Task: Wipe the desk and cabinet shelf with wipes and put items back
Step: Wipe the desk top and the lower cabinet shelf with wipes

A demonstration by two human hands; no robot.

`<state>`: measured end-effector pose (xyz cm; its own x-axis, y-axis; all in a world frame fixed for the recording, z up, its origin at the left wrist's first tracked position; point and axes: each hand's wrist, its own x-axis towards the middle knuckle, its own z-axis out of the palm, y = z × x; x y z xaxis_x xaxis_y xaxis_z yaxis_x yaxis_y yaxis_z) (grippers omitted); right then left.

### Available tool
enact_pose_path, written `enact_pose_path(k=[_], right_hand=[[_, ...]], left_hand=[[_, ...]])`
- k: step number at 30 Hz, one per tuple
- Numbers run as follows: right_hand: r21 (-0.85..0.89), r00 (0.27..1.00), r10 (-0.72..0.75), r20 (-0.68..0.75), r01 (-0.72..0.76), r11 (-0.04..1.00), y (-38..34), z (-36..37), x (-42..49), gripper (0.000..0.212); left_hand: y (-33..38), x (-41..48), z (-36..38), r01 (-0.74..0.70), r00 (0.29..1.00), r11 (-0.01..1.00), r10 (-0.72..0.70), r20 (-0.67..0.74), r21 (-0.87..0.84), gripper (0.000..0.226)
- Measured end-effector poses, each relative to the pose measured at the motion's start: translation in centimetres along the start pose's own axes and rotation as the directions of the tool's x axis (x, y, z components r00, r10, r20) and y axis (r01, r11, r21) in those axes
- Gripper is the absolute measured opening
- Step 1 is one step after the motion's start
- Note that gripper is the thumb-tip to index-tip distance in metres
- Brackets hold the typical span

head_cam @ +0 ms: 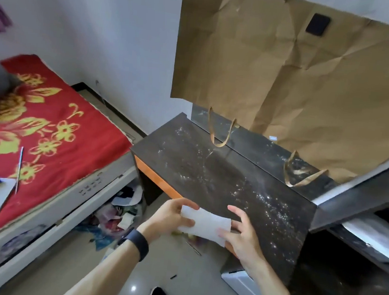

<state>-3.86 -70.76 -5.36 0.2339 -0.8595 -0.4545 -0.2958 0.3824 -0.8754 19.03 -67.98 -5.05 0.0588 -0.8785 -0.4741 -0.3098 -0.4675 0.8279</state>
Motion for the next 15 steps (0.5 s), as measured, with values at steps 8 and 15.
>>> enact_pose_path(k=[8,15], right_hand=[[-0.5,0.983,-0.167,-0.077,0.107,0.86,-1.5,2.4,6.5,0.015],[-0.49,0.99,-0.14,0.005,0.125,0.863,-3.0,3.5,14.3,0.003]], left_hand=[[0.2,6.8,-3.7,-0.076,0.992,0.852,0.119,-0.05,0.518,0.021],[1.1,11.8,-7.1,-0.023,0.994,0.831,0.08,-0.078,0.556,0.019]])
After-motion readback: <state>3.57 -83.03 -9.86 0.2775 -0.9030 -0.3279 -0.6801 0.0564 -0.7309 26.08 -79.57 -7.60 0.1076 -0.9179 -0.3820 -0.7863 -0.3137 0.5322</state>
